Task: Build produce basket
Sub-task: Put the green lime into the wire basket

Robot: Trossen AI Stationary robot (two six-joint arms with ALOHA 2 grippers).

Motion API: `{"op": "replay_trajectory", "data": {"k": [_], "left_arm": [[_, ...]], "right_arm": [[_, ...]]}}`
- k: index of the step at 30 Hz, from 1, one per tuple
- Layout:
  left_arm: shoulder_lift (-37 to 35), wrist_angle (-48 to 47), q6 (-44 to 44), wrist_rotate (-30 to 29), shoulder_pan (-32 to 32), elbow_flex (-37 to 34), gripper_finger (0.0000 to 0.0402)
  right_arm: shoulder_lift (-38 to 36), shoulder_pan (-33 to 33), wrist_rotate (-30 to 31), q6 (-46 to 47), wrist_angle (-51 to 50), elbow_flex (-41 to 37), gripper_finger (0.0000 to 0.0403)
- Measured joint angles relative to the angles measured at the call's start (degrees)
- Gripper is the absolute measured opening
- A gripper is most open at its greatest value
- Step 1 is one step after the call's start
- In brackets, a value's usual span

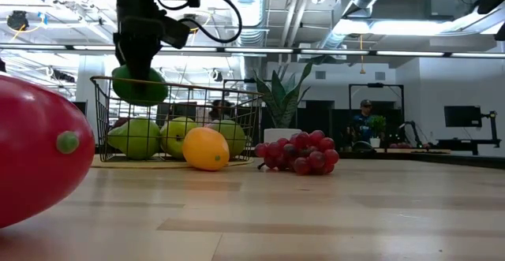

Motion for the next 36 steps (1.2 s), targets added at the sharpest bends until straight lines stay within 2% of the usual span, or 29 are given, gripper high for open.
{"op": "replay_trajectory", "data": {"k": [7,15,25,36], "left_arm": [[0.0,0.17,1.62,-0.02,0.01,-0.13,0.0286],[0.0,-0.36,2.96,0.16,0.0,-0.13,0.0313],[0.0,-0.19,2.59,1.52,0.02,-0.13,0.032],[0.0,-0.1,2.59,1.65,0.02,-0.06,0.037]], "right_arm": [[0.0,0.0,0.0,0.07,0.0,0.0,0.0273],[0.0,0.0,0.0,0.12,0.0,0.0,0.0273],[0.0,-0.01,0.02,0.09,0.0,0.0,0.0273],[0.0,0.0,0.02,-0.02,0.0,0.0,0.0273]]}}
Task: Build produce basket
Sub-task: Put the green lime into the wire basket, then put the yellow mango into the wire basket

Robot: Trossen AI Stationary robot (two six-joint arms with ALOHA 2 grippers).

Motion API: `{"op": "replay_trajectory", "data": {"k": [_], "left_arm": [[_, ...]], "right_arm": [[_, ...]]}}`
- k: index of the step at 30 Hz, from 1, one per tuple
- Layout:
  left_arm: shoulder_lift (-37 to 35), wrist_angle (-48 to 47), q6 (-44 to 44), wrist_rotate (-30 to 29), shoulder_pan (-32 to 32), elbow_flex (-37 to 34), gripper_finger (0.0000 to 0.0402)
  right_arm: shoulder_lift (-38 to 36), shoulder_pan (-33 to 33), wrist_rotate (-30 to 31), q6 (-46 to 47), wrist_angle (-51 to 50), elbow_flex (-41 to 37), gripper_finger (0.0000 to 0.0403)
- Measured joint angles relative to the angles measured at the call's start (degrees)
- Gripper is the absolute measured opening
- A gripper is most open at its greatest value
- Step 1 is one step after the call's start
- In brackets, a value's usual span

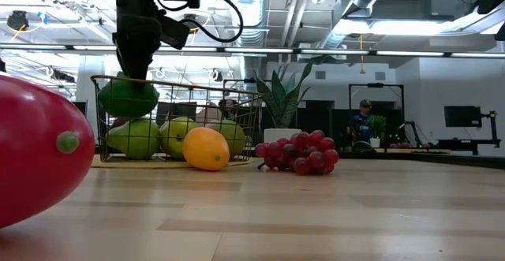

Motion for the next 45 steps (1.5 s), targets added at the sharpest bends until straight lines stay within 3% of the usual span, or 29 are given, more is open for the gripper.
{"op": "replay_trajectory", "data": {"k": [9,14,22,25,30,35,45], "left_arm": [[0.0,0.04,0.55,0.34,0.02,8.31,0.0371],[-0.01,1.56,0.28,4.82,-0.29,15.0,0.0371],[-0.04,18.64,-2.8,15.03,-5.12,18.76,0.0371],[0.94,23.8,-2.22,14.11,-8.26,18.81,0.0371],[4.75,24.89,-0.33,6.68,-13.29,18.78,0.0371],[11.61,24.82,-6.45,1.68,-16.52,18.69,0.0371],[25.93,42.25,3.14,0.54,-16.49,18.71,0.0371]], "right_arm": [[0.0,-0.01,0.0,-0.13,0.0,0.0,0.0273],[0.0,0.0,0.0,-0.28,0.0,0.0,0.0273],[0.0,0.0,0.0,-0.48,0.0,0.0,0.0273],[0.0,0.0,0.0,-0.49,0.0,0.0,0.0273],[-0.03,0.0,-0.02,-1.79,0.17,0.0,0.0273],[-0.01,0.07,-0.13,-3.13,0.35,0.02,0.0273],[-0.02,0.07,-0.17,-4.81,0.2,0.02,0.0273]]}}
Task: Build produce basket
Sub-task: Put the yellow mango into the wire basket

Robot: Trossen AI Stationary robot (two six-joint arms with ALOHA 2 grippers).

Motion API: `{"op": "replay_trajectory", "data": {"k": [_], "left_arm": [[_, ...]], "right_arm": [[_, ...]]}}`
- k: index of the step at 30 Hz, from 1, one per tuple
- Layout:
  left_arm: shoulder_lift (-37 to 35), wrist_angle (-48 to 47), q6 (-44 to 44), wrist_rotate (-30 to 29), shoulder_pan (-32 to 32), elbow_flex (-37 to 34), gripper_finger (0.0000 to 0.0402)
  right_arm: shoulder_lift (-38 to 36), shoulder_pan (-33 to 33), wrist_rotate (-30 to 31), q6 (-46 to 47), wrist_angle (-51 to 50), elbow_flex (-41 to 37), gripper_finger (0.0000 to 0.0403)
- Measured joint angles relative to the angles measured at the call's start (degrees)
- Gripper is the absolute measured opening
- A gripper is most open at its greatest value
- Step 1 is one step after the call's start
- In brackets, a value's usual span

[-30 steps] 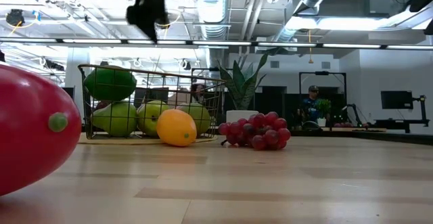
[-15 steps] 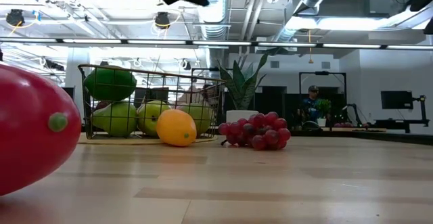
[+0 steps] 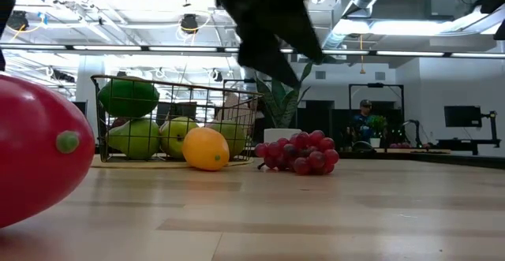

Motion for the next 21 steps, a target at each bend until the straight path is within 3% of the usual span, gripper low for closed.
{"op": "replay_trajectory", "data": {"k": [8,12,16,21], "left_arm": [[5.51,9.48,14.26,0.28,3.4,0.06,0.0371],[7.01,8.66,15.11,1.37,4.84,0.17,0.0371],[7.24,1.31,12.21,1.44,4.88,1.07,0.0371],[7.16,-11.91,12.47,-0.21,4.03,8.5,0.0371]], "right_arm": [[0.0,0.0,-0.22,-0.02,0.15,0.0,0.0273],[0.0,0.0,-0.2,-0.02,0.17,0.0,0.0273],[0.01,0.0,-0.2,-0.02,0.24,0.0,0.0273],[0.02,-0.02,-0.2,-0.02,0.09,0.0,0.0273]]}}
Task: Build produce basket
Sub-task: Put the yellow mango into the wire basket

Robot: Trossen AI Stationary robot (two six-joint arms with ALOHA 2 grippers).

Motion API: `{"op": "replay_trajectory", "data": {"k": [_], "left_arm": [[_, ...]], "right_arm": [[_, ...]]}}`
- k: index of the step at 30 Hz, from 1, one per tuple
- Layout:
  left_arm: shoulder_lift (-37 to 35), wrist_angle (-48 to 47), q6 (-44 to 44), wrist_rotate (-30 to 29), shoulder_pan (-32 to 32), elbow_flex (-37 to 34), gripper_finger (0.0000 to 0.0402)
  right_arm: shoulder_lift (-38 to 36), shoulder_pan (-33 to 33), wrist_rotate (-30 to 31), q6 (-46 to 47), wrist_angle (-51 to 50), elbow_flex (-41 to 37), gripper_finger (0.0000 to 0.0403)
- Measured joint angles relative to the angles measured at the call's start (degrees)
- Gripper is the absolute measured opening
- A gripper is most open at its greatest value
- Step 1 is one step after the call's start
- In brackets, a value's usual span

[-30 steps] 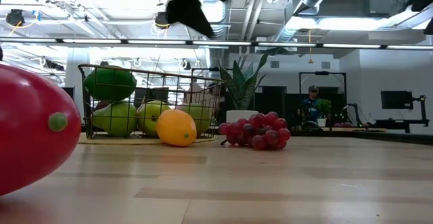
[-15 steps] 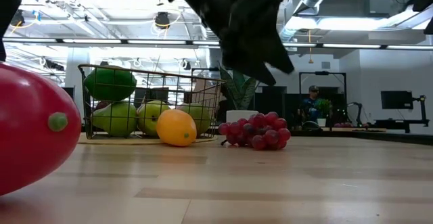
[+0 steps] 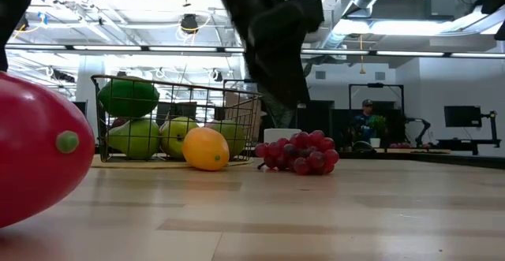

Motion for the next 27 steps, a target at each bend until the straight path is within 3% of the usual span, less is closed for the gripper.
{"op": "replay_trajectory", "data": {"k": [2,6,9,21,27], "left_arm": [[-0.09,-6.89,-9.07,-4.33,-0.43,3.44,0.0371],[-0.09,-21.88,-38.55,-10.44,-1.39,7.17,0.0371],[-0.11,-26.43,-54.93,-12.66,-3.44,7.03,0.0371],[0.02,-36.88,-84.08,-15.05,-9.21,5.82,0.0371],[0.55,-37.65,-93.2,-17.06,-10.66,5.82,0.0371]], "right_arm": [[-0.02,0.0,0.0,0.0,0.04,0.0,0.0273],[-0.02,0.01,0.02,0.01,0.15,0.0,0.0273],[-0.02,0.0,0.02,0.02,0.16,0.0,0.0273],[-0.01,0.01,0.04,0.0,0.88,0.0,0.0273],[-0.02,0.02,0.09,-0.02,0.85,0.0,0.0273]]}}
